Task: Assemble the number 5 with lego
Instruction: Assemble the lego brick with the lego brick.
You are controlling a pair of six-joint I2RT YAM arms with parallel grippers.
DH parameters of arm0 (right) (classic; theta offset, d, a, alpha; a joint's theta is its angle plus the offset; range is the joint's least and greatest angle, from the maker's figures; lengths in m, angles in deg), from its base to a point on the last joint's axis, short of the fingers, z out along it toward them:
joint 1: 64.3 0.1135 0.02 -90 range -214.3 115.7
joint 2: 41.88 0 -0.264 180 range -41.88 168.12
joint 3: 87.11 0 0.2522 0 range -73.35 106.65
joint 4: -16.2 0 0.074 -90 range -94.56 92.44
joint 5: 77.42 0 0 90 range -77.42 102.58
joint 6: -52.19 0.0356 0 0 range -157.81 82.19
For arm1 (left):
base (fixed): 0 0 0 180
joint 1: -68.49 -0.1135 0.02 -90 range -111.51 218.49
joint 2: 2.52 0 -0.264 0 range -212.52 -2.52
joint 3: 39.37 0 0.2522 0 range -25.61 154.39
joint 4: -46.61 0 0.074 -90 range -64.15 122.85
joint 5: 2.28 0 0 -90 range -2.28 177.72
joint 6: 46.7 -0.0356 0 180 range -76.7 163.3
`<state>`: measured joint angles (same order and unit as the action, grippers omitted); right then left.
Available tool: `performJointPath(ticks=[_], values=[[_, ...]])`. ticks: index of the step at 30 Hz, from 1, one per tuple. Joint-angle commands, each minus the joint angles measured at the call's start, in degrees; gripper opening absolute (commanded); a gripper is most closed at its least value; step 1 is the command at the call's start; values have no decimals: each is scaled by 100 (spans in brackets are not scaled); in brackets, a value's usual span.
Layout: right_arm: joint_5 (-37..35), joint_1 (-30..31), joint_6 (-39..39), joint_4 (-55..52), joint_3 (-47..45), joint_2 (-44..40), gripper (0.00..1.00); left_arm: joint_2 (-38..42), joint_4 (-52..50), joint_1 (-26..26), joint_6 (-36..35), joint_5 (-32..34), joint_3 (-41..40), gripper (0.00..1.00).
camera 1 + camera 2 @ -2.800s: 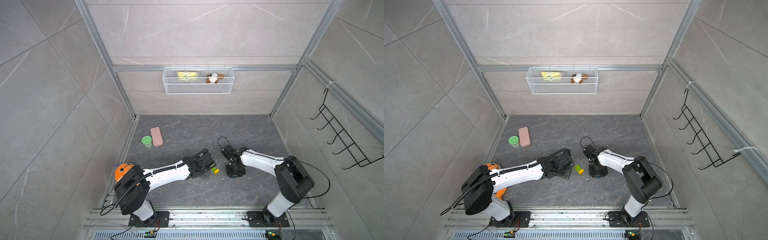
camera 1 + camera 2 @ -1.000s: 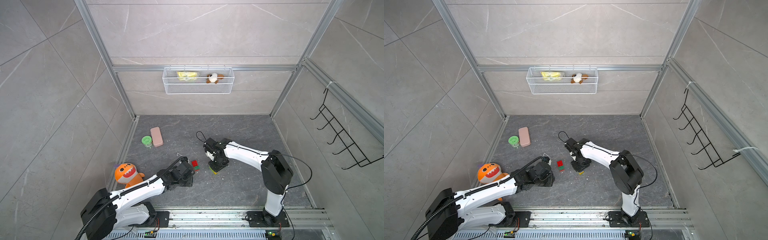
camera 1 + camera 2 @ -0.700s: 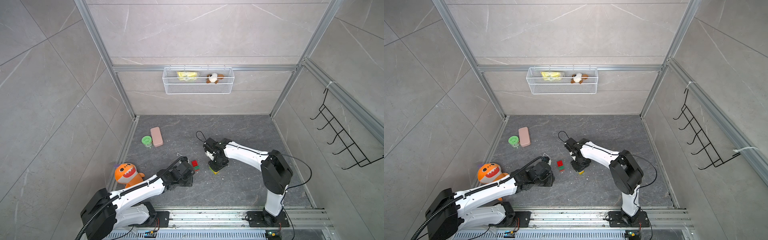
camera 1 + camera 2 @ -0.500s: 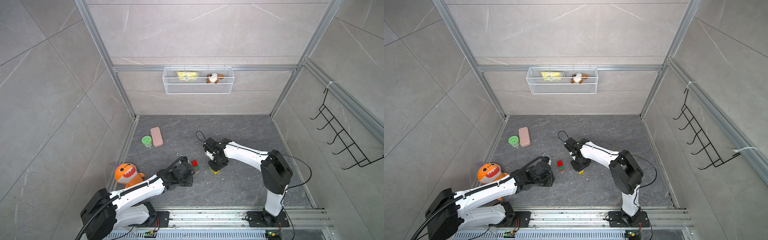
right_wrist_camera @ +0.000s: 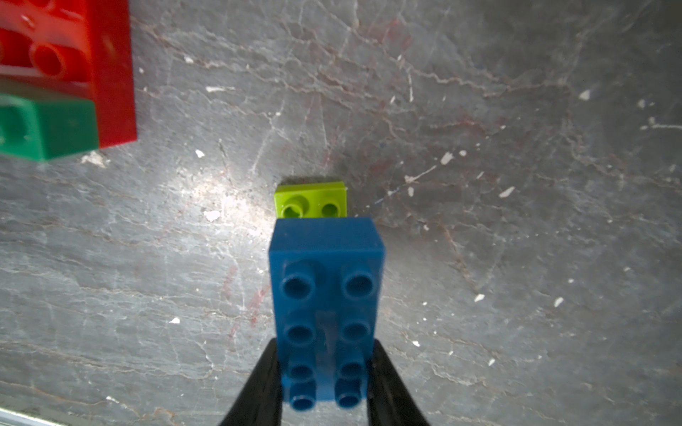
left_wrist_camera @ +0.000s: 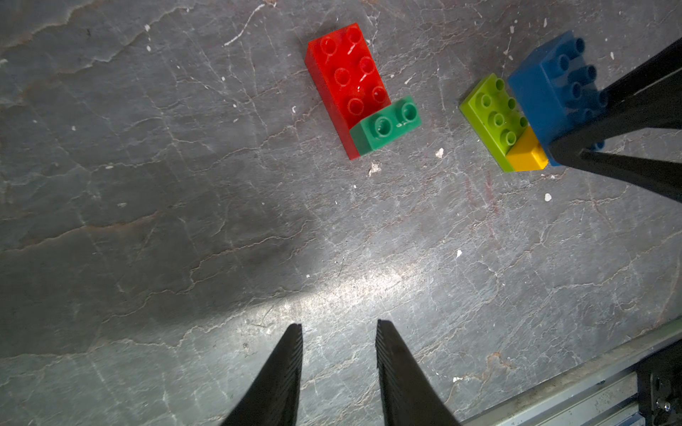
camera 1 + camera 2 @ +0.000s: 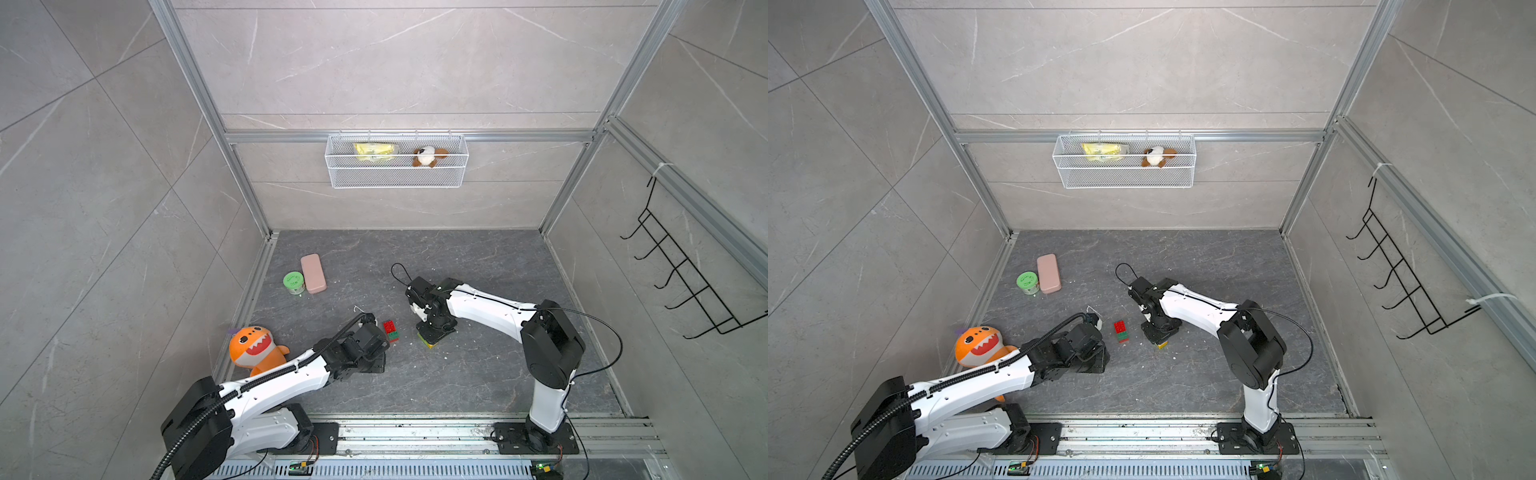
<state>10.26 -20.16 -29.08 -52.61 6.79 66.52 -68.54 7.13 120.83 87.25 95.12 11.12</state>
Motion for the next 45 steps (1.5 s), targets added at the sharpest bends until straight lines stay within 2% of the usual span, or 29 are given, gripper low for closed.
performJointPath(ticks=[1,45], values=[[-7,60,-38,-26,-125,83,21,-29,1,-59,6,51,66,38],[-143,253,-5,433,-644,360,19,114,16,-93,70,123,-69,38]])
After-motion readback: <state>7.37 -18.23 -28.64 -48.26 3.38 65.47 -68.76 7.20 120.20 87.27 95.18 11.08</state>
